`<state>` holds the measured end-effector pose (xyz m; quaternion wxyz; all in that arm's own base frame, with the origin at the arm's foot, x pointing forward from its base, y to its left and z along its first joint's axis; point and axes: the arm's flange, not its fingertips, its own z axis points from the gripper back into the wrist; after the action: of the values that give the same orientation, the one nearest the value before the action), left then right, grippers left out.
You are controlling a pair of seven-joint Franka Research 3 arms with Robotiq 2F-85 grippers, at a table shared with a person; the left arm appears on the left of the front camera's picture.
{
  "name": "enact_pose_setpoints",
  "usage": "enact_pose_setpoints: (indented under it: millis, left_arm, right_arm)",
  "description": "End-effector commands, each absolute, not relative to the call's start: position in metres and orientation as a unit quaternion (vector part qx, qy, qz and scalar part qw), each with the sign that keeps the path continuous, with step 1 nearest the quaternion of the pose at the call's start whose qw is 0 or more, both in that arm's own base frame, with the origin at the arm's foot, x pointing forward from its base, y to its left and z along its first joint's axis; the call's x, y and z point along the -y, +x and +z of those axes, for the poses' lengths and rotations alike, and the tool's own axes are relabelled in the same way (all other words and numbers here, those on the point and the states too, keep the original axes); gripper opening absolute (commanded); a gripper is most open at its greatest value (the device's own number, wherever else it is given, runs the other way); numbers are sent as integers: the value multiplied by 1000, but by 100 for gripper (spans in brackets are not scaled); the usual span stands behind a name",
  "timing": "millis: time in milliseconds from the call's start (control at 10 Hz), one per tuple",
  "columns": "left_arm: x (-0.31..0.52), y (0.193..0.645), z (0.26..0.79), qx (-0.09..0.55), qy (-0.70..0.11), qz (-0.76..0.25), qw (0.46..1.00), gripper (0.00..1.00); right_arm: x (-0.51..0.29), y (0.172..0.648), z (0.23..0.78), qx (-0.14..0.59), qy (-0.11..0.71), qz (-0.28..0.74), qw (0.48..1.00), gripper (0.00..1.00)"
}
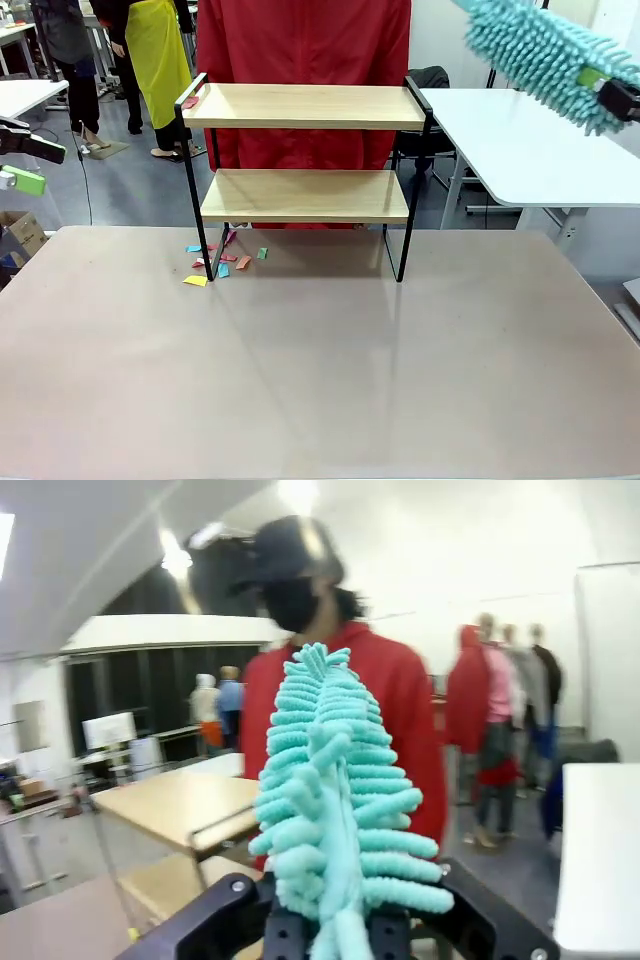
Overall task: Clean the shelf.
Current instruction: Hand the Duster back to the human.
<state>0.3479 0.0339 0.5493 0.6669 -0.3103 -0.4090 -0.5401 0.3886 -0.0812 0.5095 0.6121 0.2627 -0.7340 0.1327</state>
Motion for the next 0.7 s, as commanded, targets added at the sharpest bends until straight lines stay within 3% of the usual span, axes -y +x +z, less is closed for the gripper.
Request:
enact_pose_setpoints:
  millis: [0, 600]
  left_arm:
    - [-33, 348, 551, 417, -317, -537, 661, 100]
    - [-33, 348, 551, 417, -317, -537, 661, 100]
  right_arm:
    - [73, 389, 504, 750, 202, 93, 624, 17]
    - [95, 402, 453, 682, 141, 40, 716, 17]
